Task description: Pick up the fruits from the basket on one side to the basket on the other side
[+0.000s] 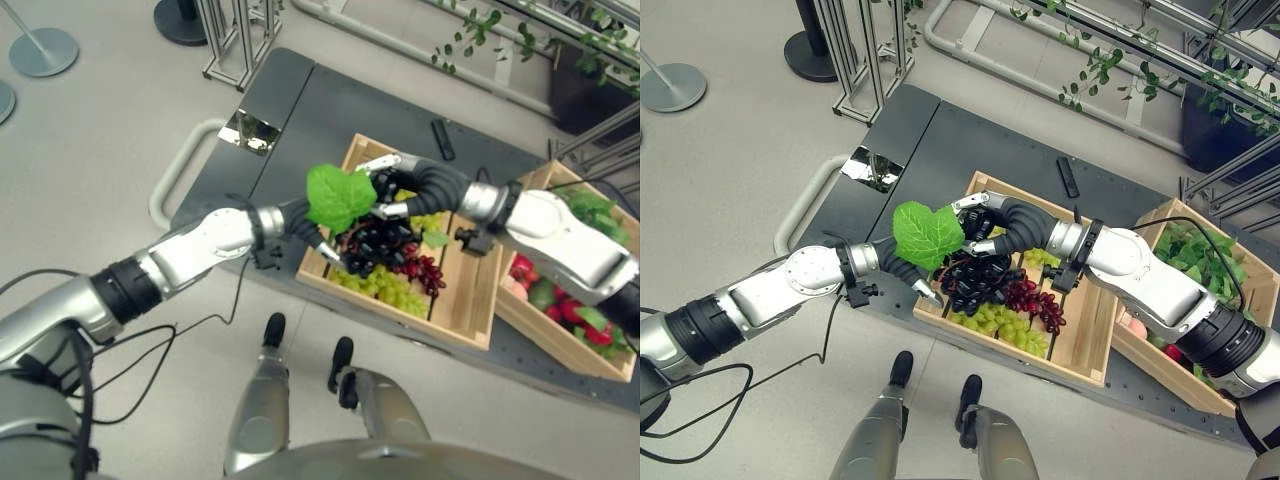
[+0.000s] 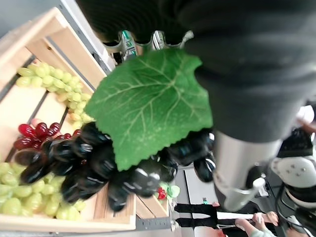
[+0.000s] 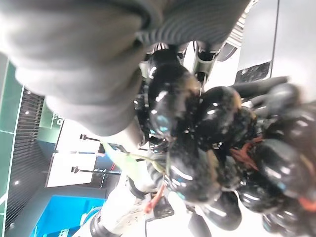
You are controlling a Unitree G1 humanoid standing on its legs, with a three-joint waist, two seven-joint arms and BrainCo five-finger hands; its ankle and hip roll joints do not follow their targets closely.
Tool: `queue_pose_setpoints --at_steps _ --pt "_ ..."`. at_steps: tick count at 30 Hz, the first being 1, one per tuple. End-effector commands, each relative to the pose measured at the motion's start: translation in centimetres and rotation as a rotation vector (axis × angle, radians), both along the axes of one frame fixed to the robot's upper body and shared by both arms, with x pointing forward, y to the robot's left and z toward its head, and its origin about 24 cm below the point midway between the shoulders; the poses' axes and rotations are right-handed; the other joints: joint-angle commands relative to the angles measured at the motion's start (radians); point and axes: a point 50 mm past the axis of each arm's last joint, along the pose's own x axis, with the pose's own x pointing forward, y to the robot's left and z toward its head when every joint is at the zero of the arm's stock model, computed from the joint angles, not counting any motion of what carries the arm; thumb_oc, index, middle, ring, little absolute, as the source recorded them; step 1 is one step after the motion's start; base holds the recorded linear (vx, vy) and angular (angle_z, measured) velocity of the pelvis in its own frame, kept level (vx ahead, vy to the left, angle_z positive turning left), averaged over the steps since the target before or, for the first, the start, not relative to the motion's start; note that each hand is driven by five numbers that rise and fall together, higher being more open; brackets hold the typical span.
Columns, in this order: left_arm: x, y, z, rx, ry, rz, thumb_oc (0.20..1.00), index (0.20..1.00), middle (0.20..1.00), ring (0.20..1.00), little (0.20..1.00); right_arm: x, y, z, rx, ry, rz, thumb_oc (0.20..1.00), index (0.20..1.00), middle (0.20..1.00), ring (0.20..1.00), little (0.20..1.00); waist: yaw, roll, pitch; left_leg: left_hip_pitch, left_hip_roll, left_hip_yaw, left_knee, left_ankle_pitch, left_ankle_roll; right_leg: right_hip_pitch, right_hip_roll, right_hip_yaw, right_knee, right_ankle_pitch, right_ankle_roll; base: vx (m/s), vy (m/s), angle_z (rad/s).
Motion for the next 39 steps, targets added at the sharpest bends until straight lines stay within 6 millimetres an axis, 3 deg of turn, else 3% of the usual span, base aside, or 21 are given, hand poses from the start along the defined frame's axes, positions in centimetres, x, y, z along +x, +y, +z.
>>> queue_pose_setpoints --at_steps 1,9,20,21,22,23,32,33,34,35,36,39 --pt "-0.1 -1.2 0.5 -0.042 -0.06 -0.051 1.0 1.0 1.0 1.0 1.0 -2.3 3.1 2.8 0.143 -0.065 0.211 0.2 0.2 0.2 0.2 0.2 0.0 -0.018 -0.068 0.01 -0.018 0.049 0.047 -0.068 0.034 -0.016 -0.044 0.025 -0.026 0.139 0.087 0.0 0.0 0.0" --pt "-0.5 -3.0 0.1 -0.082 -0.036 -0.096 1.0 1.0 1.0 1.0 1.0 -2.7 4.0 2.1 0.159 -0.023 0.251 0.2 0.2 0.2 0.2 0.2 -0.002 -0.023 -0.069 0.009 -0.018 0.047 0.042 -0.067 0.033 -0.012 -0.043 0.021 -0.038 0.14 0.086 0.0 0.0 0.0" --pt "-0.7 -3.0 -1.4 -0.108 0.045 -0.075 1.0 1.0 1.0 1.0 1.0 -2.5 4.2 0.5 0.179 0.067 0.245 0.2 0.2 0.2 0.2 0.2 0.007 -0.029 -0.062 0.004 -0.021 0.04 0.044 -0.068 0.035 -0.009 -0.044 0.018 -0.043 0.141 0.085 0.0 0.0 0.0" --pt "-0.7 -3.0 -1.6 -0.11 0.054 -0.073 0.765 0.765 0.765 0.765 0.765 -2.5 4.2 0.4 0.182 0.072 0.245 0.2 0.2 0.2 0.2 0.2 0.007 -0.03 -0.061 0.004 -0.021 0.039 0.044 -0.069 0.035 -0.009 -0.044 0.017 -0.043 0.141 0.085 0.0 0.0 0.0" --pt "-0.7 -3.0 -1.6 -0.11 0.055 -0.073 0.448 0.448 0.448 0.448 0.448 -2.5 4.2 0.4 0.183 0.072 0.245 0.2 0.2 0.2 0.2 0.2 0.007 -0.03 -0.062 0.004 -0.021 0.039 0.044 -0.069 0.035 -0.009 -0.045 0.017 -0.043 0.141 0.085 0.0 0.0 0.0" --pt "-0.8 -3.0 -1.8 -0.112 0.067 -0.074 0.2 0.2 0.2 0.2 0.2 -2.4 4.2 0.3 0.186 0.079 0.243 0.2 0.2 0.2 0.2 0.2 0.007 -0.031 -0.061 0.003 -0.021 0.039 0.044 -0.069 0.035 -0.008 -0.045 0.016 -0.043 0.141 0.085 0.0 0.0 0.0" --pt "-0.7 -2.9 -1.9 -0.115 0.071 -0.066 0.2 0.2 0.2 0.2 0.2 -2.2 4.2 0.5 0.203 0.066 0.226 0.2 0.2 0.2 0.2 0.2 0.013 -0.031 -0.057 -0.001 -0.022 0.036 0.046 -0.069 0.036 -0.008 -0.046 0.015 -0.044 0.141 0.084 0.0 0.0 0.0" --pt "-0.7 -2.9 -1.9 -0.113 0.074 -0.064 0.765 0.765 0.765 0.765 0.765 -2.1 4.2 0.4 0.203 0.07 0.223 0.2 0.2 0.2 0.2 0.2 0.013 -0.03 -0.057 -0.001 -0.022 0.036 0.046 -0.069 0.036 -0.008 -0.046 0.015 -0.044 0.141 0.084 0.0 0.0 0.0" --pt "-0.7 -2.8 -1.9 -0.111 0.074 -0.062 1.0 1.0 1.0 1.0 1.0 -2.1 4.1 0.5 0.199 0.062 0.216 0.2 0.2 0.2 0.2 0.2 0.013 -0.03 -0.058 -0.001 -0.021 0.036 0.045 -0.069 0.036 -0.01 -0.046 0.015 -0.044 0.141 0.084 0.0 0.0 0.0" --pt "-0.7 -2.8 -1.9 -0.111 0.074 -0.062 1.0 1.0 1.0 1.0 1.0 -2.1 4.1 0.5 0.199 0.062 0.216 0.693 0.693 0.693 0.693 0.693 0.013 -0.03 -0.058 -0.001 -0.021 0.036 0.045 -0.069 0.036 -0.01 -0.046 0.015 -0.043 0.141 0.084 0.0 0.0 0.0" --pt "-0.7 -2.7 -2.0 -0.105 0.078 -0.06 1.0 1.0 1.0 1.0 1.0 -2.1 3.9 0.6 0.197 0.049 0.205 1.0 1.0 1.0 1.0 1.0 0.013 -0.029 -0.059 -0.001 -0.021 0.038 0.044 -0.07 0.036 -0.01 -0.046 0.015 -0.044 0.141 0.085 0.0 0.0 0.0" --pt "-0.4 -1.7 -2.1 -0.078 0.051 -0.024 1.0 1.0 1.0 1.0 1.0 -1.4 2.8 0.5 0.19 -0.001 0.113 1.0 1.0 1.0 1.0 1.0 0.012 -0.026 -0.057 -0.002 -0.02 0.038 0.045 -0.07 0.038 -0.01 -0.046 0.015 -0.043 0.142 0.085 0.0 0.0 0.0"
